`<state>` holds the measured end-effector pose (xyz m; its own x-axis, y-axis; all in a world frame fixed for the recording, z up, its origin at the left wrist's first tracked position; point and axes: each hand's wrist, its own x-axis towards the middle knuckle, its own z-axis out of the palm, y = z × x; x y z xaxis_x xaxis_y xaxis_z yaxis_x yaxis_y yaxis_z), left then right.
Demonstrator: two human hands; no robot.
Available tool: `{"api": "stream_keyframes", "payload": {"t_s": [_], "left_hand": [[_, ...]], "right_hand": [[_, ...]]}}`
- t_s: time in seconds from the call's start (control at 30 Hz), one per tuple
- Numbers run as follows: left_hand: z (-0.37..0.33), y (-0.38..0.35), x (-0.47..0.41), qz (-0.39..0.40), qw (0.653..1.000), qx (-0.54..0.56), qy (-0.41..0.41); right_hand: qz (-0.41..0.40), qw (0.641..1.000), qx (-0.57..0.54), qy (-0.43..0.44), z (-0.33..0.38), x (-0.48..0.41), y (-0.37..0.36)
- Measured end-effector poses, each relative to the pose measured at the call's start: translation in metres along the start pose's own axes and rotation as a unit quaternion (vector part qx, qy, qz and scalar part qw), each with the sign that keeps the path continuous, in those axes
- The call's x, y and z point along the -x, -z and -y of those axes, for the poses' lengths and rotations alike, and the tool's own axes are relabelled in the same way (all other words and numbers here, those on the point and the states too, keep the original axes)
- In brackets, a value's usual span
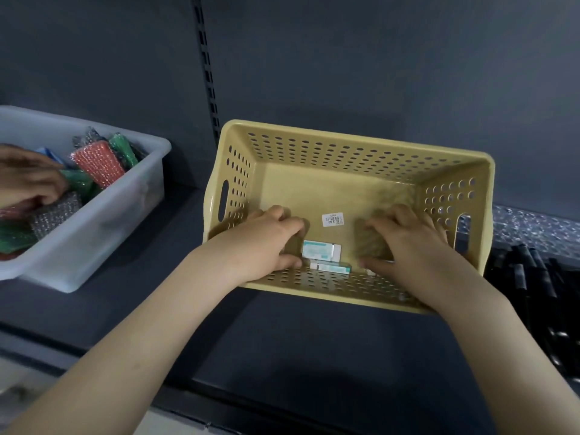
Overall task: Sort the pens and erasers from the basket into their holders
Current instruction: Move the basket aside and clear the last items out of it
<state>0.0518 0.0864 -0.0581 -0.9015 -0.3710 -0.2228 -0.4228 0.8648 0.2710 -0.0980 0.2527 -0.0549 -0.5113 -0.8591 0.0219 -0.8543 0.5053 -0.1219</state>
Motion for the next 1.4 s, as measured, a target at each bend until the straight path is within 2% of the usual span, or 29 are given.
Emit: {"api": "stream_keyframes", "payload": {"t_s": [0.07, 0.3, 0.6, 0.93, 1.07, 1.27, 1.4], "left_hand": [[-0.001, 0.0, 0.0, 0.003, 1.0, -0.005, 0.001], [-0.003, 0.001, -0.001, 0.026, 1.0, 0.01, 0.003], [-0.004, -0.001, 0.003, 0.028, 0.999, 0.024, -0.012], [-0.022, 0.011, -0.004, 0.118, 0.992, -0.025, -0.037], [-0.028, 0.01, -0.009, 0.13, 0.99, -0.042, -0.032], [-0.036, -0.003, -0.013, 0.095, 0.995, 0.006, 0.007], [-0.037, -0.005, -0.011, 0.069, 0.995, 0.065, -0.028]], "right_hand": [[0.007, 1.0, 0.014, -0.003, 0.001, -0.001, 0.002], [-0.008, 0.996, -0.091, 0.007, -0.005, -0.004, 0.009], [0.059, 0.996, -0.068, 0.022, -0.007, -0.002, 0.003], [0.148, 0.984, -0.102, 0.015, -0.013, -0.003, 0.007], [0.136, 0.984, -0.114, 0.002, -0.017, -0.004, 0.002], [0.092, 0.986, -0.137, 0.001, -0.018, 0.0, -0.004], [0.088, 0.985, -0.149, 0.016, -0.02, 0.002, 0.0]]}}
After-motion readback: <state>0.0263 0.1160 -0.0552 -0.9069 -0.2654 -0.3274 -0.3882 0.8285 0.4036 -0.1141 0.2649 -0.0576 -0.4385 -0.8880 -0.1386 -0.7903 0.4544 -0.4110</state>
